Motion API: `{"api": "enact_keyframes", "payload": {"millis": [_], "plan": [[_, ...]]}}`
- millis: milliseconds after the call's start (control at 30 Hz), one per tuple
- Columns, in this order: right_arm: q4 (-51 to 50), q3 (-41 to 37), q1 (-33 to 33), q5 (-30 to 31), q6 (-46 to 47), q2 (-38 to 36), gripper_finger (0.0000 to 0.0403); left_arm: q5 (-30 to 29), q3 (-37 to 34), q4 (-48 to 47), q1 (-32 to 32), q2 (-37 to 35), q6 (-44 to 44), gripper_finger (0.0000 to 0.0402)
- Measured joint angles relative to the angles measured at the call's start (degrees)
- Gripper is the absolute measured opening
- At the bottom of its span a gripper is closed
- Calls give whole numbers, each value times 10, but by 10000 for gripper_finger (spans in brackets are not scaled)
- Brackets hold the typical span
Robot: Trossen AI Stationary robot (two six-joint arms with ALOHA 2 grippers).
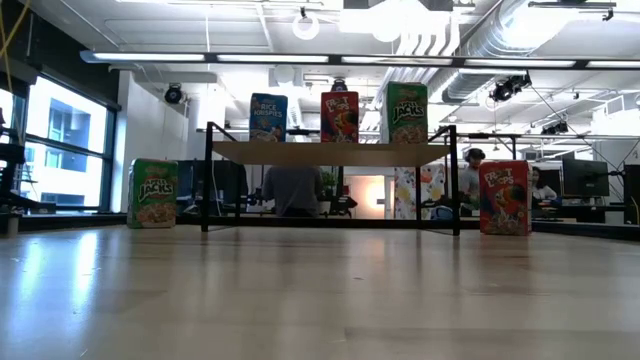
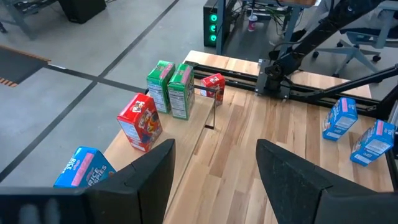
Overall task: Stack cereal on shelf
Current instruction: Put the bottom blue cereal box on the shelf aligned with the other blue cereal box
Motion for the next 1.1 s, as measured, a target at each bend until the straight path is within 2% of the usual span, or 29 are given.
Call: {"api": "enact_keyframes", "payload": {"millis": [300,533,733,967,1100], "plan": [[3,-8,-21,56,-11,-61,216,0,0,0,0,0,0,216],[10,-157,-28,48,37,-165,216,0,0,0,0,0,0,216],[92,-242,-28,42,63,-241,216,0,0,0,0,0,0,216],[182,-318,-26,-1,69,-257,216,0,0,0,0,0,0,216],[247,-348,-18,-1,75,-257,216,0,0,0,0,0,0,216]]}}
